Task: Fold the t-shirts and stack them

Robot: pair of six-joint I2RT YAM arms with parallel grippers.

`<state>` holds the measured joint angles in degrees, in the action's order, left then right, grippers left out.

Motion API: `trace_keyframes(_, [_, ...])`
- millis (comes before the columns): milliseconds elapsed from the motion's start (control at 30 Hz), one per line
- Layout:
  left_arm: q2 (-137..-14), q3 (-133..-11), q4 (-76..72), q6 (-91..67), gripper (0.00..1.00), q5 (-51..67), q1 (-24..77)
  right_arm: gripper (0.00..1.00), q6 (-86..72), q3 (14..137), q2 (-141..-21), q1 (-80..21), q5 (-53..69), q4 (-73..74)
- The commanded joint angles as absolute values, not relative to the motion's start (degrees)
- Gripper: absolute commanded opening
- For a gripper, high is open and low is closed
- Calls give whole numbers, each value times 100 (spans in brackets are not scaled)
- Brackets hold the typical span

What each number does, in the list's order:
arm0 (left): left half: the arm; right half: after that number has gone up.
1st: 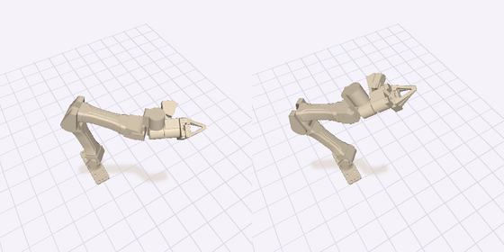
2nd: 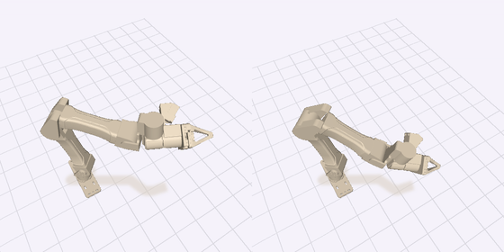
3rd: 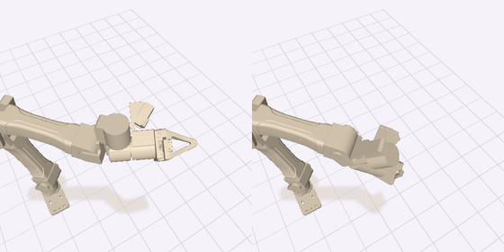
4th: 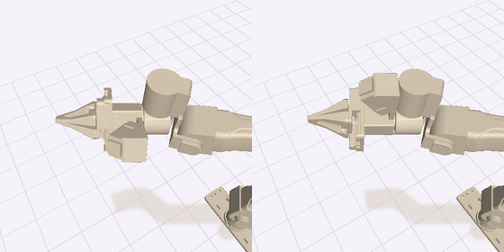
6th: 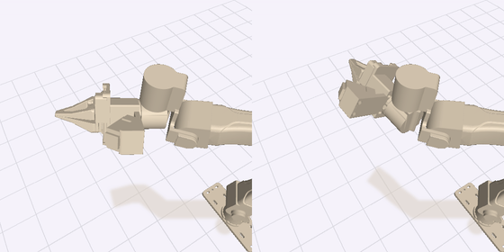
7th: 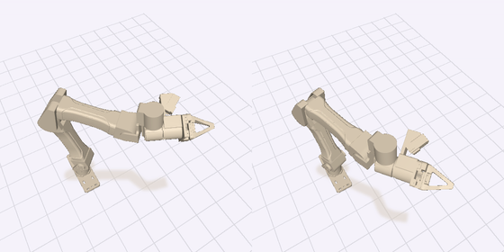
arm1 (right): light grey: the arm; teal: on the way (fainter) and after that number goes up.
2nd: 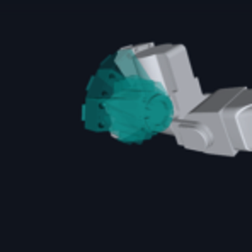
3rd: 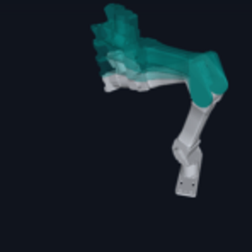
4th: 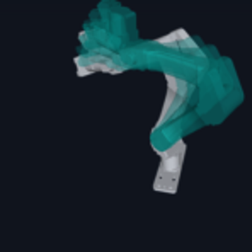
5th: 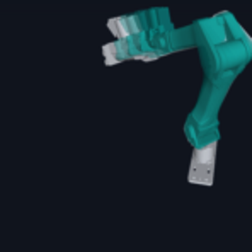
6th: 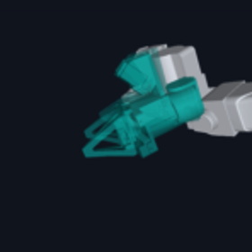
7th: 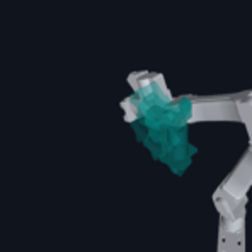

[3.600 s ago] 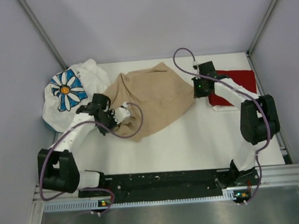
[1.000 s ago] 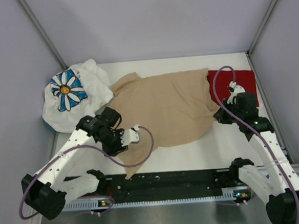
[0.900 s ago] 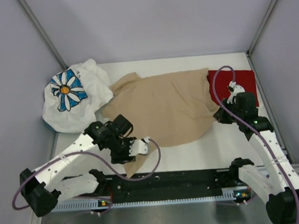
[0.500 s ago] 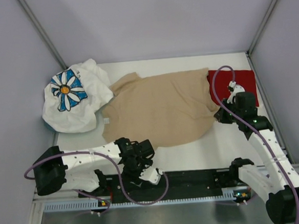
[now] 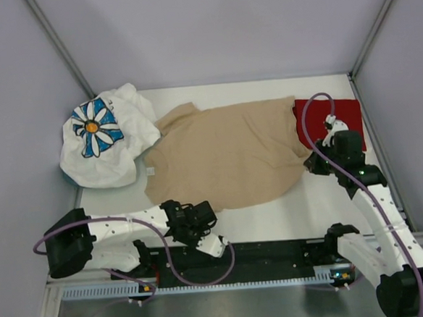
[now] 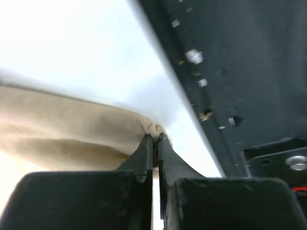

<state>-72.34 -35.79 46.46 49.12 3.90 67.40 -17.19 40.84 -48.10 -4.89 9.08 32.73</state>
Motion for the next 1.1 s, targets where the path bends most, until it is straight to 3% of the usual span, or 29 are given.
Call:
trace_keyframes(0, [-6699,-3454,4166,4852,0,-658,6724,0,-1793,4368,-4641,-518,870,3261])
trace_keyframes(167, [-5943,-3892,4218,4825,0,-1204,6373,0,-1793,4500,-4544,-510,940,3401])
trace_keyframes(333, [-5599,-5139,4430,4720,0,-503,5267,0,-1854,4640,-4412,-501,1090,3586])
trace_keyframes(633, [-6380,-6143,3095,4105,0,-1309,3799,0,-1968,4702,-4964,-492,764,3068])
trace_keyframes(767, [-6837,-6547,2857,3798,0,-1064,3183,0,-2092,4553,-5177,-483,748,3023])
trace_keyframes(933, [-7084,-6565,2338,3814,0,-1081,2839,0,-2284,4316,-4590,-466,703,3479])
trace_keyframes(1067, [-6856,-6600,2767,3814,0,-267,2813,0,-2837,4149,-3834,-466,1123,4182])
